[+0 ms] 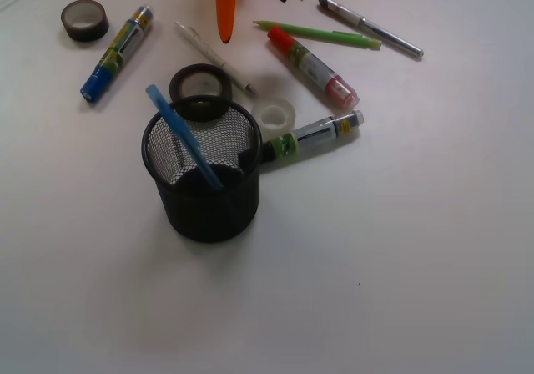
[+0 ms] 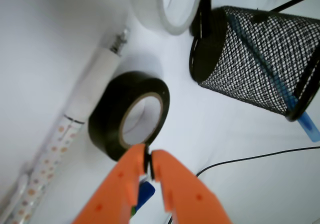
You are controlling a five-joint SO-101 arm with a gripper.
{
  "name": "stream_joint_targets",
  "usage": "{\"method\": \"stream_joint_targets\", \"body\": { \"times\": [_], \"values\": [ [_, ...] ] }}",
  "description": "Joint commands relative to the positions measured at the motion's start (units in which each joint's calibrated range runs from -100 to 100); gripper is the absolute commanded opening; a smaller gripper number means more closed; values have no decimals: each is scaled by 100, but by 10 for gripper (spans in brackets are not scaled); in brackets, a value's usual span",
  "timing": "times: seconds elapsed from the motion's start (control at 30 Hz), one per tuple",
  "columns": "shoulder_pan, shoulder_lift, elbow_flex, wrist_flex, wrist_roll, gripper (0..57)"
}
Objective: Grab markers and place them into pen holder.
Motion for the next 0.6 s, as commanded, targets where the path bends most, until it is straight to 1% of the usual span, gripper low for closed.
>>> {"method": "stream_joint_targets", "body": {
  "times": [0.0, 0.33, 0.47, 0.57],
  "values": [
    [-16, -99, -780, 1082, -171, 297],
    [-31, -90, -789, 1082, -205, 299],
    [-68, -73, -1115, 1161, -630, 298],
    [-180, -22, -1912, 1581, -825, 298]
  ]
}}
